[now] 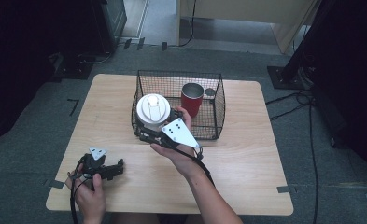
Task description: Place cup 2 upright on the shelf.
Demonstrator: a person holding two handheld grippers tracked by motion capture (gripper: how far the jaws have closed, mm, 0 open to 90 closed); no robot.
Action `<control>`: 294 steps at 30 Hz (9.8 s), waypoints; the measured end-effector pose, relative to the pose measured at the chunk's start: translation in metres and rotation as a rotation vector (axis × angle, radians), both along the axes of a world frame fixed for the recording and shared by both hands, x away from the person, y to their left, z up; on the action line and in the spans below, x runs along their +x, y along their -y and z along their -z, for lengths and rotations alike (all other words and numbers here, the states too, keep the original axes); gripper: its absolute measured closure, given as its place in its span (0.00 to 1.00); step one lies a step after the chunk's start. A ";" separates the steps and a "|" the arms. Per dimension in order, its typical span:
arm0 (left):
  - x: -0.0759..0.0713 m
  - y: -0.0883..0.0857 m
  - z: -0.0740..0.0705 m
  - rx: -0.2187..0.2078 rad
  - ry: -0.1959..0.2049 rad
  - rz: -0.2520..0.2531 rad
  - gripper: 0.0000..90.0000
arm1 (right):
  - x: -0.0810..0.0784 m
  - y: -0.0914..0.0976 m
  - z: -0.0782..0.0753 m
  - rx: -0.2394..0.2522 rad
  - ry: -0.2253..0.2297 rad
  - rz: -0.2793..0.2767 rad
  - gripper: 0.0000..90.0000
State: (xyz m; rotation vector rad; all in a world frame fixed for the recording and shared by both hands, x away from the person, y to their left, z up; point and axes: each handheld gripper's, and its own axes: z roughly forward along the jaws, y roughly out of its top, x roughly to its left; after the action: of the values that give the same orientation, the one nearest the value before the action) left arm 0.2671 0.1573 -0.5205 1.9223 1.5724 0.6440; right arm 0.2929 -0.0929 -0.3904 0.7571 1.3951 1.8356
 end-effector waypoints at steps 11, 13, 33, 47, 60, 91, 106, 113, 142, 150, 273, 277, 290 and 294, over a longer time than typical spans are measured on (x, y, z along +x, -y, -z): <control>0.000 0.000 0.000 0.002 -0.002 0.001 0.00 | 0.033 -0.004 -0.010 0.002 -0.004 0.061 0.17; 0.000 0.000 0.000 0.002 -0.001 0.001 0.00 | 0.039 -0.003 -0.010 0.006 -0.010 0.075 0.17; 0.000 0.000 0.000 0.001 0.000 0.000 0.00 | 0.107 -0.002 0.003 -0.006 -0.116 0.178 0.17; 0.000 0.000 0.000 0.001 -0.001 0.001 0.00 | 0.141 -0.014 0.029 -0.041 -0.211 0.204 0.17; 0.000 0.000 0.000 0.001 -0.001 0.000 0.00 | 0.159 -0.023 0.046 -0.146 -0.269 0.223 0.17; 0.000 0.000 0.000 0.002 -0.001 -0.001 0.00 | 0.164 -0.026 0.057 -0.288 -0.381 0.120 0.14; 0.000 0.000 0.000 0.001 -0.001 -0.001 0.00 | 0.155 -0.011 0.047 -0.293 -0.330 0.045 0.01; 0.000 0.000 0.000 0.001 -0.001 -0.001 0.00 | 0.150 -0.005 0.036 -0.270 -0.288 0.044 0.01; 0.000 0.000 0.000 0.000 -0.002 -0.001 0.00 | 0.102 0.031 0.009 -0.238 -0.206 0.040 0.01; 0.000 0.000 0.000 0.001 -0.001 -0.001 0.00 | 0.084 0.049 0.005 -0.238 -0.195 0.049 0.01; 0.000 0.000 0.000 0.003 -0.001 0.001 0.00 | -0.089 0.306 0.134 -0.443 -0.751 0.476 0.06; 0.000 0.000 0.000 0.003 -0.001 0.001 0.00 | -0.082 0.305 0.137 -0.472 -0.870 0.432 0.05; 0.000 0.000 0.000 0.003 -0.001 0.001 0.00 | -0.077 0.309 0.138 -0.384 -0.953 0.425 0.02; 0.000 0.000 0.000 0.003 -0.001 0.000 0.00 | -0.077 0.309 0.138 -0.383 -0.953 0.427 0.02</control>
State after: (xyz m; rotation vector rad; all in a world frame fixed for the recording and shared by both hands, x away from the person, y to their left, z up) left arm 0.2671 0.1572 -0.5206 1.9250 1.5729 0.6454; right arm 0.2158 -0.4015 -0.5282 1.6720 1.8655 0.8192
